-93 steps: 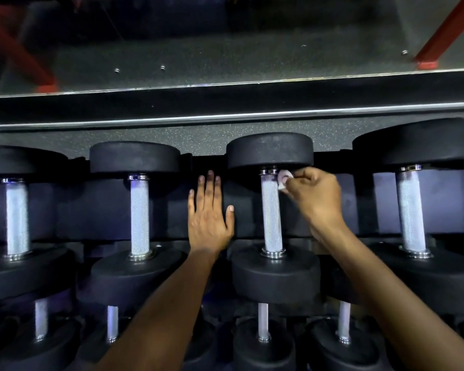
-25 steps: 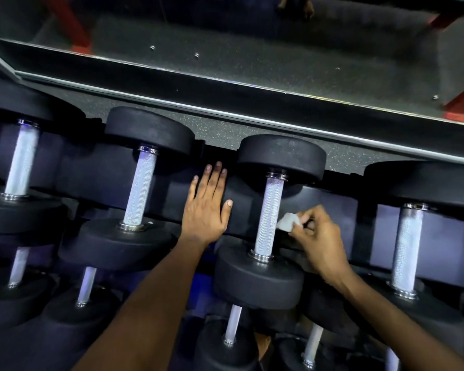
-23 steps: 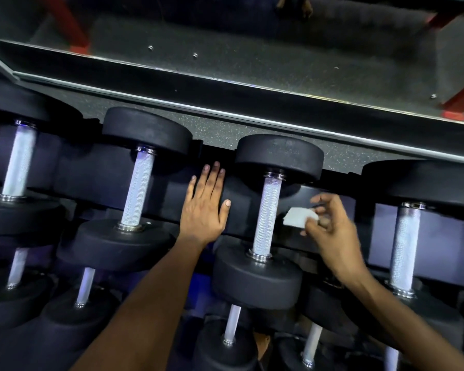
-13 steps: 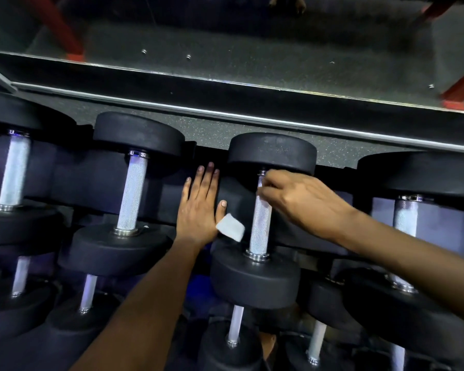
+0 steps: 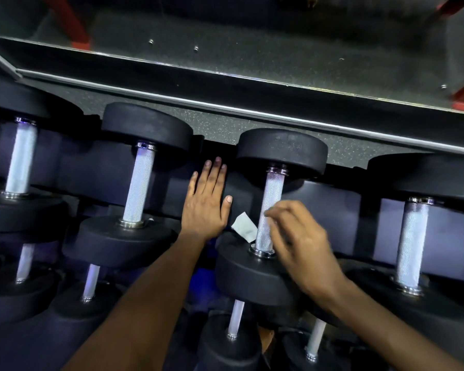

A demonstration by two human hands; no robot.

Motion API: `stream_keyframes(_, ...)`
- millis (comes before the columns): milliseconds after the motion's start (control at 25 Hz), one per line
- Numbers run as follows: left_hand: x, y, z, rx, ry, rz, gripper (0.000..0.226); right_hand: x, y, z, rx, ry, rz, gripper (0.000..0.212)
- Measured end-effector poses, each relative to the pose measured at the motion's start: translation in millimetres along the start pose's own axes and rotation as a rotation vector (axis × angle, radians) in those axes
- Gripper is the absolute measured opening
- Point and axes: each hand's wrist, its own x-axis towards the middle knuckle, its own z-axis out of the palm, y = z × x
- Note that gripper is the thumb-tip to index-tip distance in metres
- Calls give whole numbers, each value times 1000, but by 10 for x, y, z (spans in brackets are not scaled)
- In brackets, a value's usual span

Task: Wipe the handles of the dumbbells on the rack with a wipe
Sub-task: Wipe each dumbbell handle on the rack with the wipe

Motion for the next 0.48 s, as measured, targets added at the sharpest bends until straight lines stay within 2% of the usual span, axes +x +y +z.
stream_keyframes(40, 7, -6, 0, 3, -7, -3, 65, 67, -113, 87, -66, -167, -60, 16)
stream_keyframes(80, 8, -13, 1, 7, -13, -4, 66, 198, -239, 169, -162, -389, -86, 29)
stream_keyframes(120, 7, -20, 0, 10, -15, -2, 66, 333, -323, 276, -257, -540, -37, 43)
stream_keyframes(200, 8, -25, 2, 9, -11, 4, 65, 518, -326, 513, -505, -700, 65, 51)
stream_keyframes(320, 5, -24, -7, 5, 9, 13, 64, 567, -240, 772, -731, -726, 24, 48)
stream_keyframes(400, 2, -16, -13, -7, 14, 13, 63, 570, -224, 794, -716, -698, 56, 42)
stream_keyframes(480, -5, -16, -9, -21, 12, 11, 63, 596, -248, 705, -586, -667, 91, 35)
